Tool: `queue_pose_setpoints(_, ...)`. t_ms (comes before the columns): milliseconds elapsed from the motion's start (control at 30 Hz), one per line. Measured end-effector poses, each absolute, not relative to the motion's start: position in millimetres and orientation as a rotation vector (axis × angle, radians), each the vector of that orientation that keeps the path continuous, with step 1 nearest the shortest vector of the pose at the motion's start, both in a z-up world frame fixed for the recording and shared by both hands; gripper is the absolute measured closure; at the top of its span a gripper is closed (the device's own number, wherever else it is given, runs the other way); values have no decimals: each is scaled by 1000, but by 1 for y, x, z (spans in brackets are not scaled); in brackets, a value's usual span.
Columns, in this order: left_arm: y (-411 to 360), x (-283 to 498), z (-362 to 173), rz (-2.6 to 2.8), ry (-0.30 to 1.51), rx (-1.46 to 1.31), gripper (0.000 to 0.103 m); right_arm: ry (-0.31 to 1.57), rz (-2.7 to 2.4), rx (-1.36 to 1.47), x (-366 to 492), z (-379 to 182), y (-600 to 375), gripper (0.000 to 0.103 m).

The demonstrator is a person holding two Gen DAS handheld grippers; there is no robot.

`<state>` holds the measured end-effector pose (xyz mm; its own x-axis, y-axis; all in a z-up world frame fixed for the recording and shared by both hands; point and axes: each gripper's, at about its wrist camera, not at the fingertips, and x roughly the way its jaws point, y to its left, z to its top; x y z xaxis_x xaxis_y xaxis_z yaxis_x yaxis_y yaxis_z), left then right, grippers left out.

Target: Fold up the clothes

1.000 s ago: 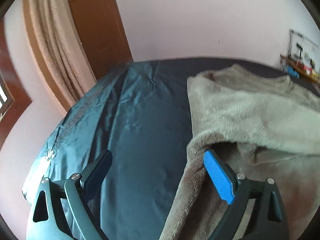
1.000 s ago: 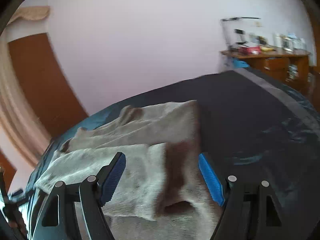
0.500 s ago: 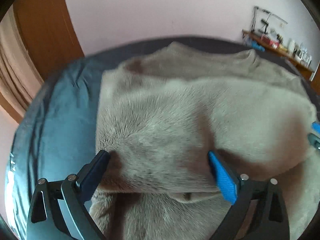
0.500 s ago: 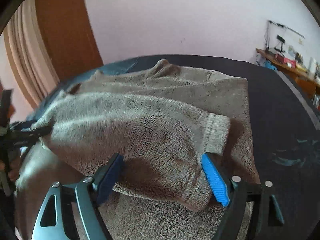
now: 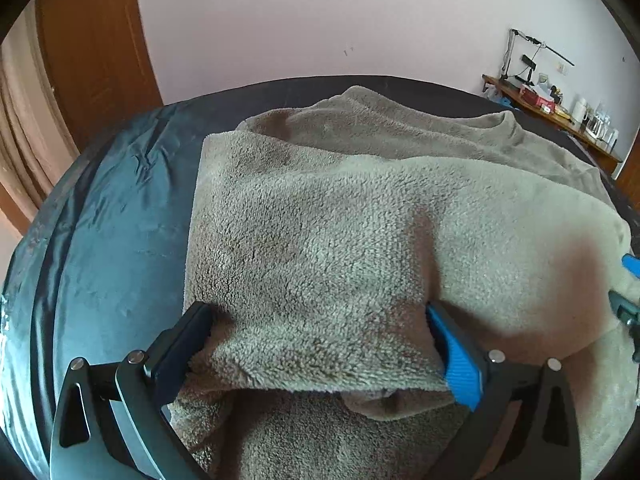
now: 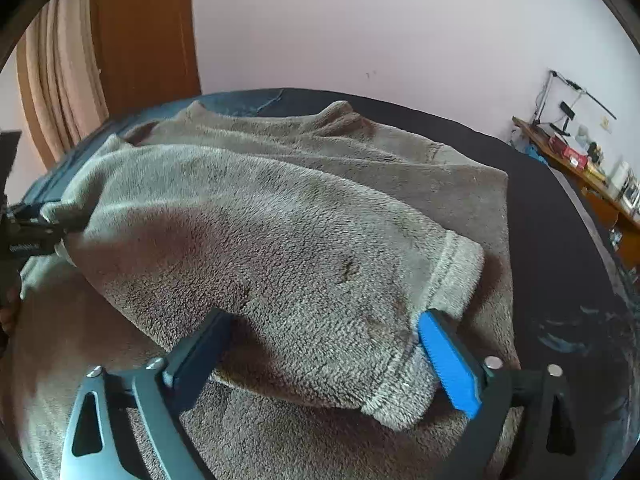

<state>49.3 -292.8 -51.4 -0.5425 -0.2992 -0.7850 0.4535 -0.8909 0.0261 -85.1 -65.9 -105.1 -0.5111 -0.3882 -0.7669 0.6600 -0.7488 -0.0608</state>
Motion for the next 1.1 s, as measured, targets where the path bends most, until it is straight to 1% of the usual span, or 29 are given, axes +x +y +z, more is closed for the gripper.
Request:
queue_pose_setpoints(400, -289, 50, -52, -2413, 236, 1175, 0, 522, -2290, 1006, -80, -104, -72, 1)
queue_pose_setpoints(533, -288, 56, -49, -2421, 233, 1177, 0, 530, -2323, 983, -72, -96, -64, 1)
queue_pose_setpoints(700, -276, 98, -34, -2443, 230, 1100, 0, 500, -2319, 829, -24, -66, -17, 1)
queue_pose_setpoints(833, -257, 124, -41, -2428, 118, 1145, 0, 454, -2270, 755, 21, -56, 28, 1)
queue_pose_setpoints(933, -249, 142, -43, -2409, 75, 1145, 0, 399, -2263, 728, 47, -57, 56, 1)
queue_pose_setpoints(1033, -244, 167, -31, -2428, 98, 1081, 0, 316, -2250, 709, 74, -61, 80, 1)
queue_pose_setpoints(1100, -241, 184, -23, -2456, 130, 1047, 0, 319, -2249, 678, 92, -63, 91, 1)
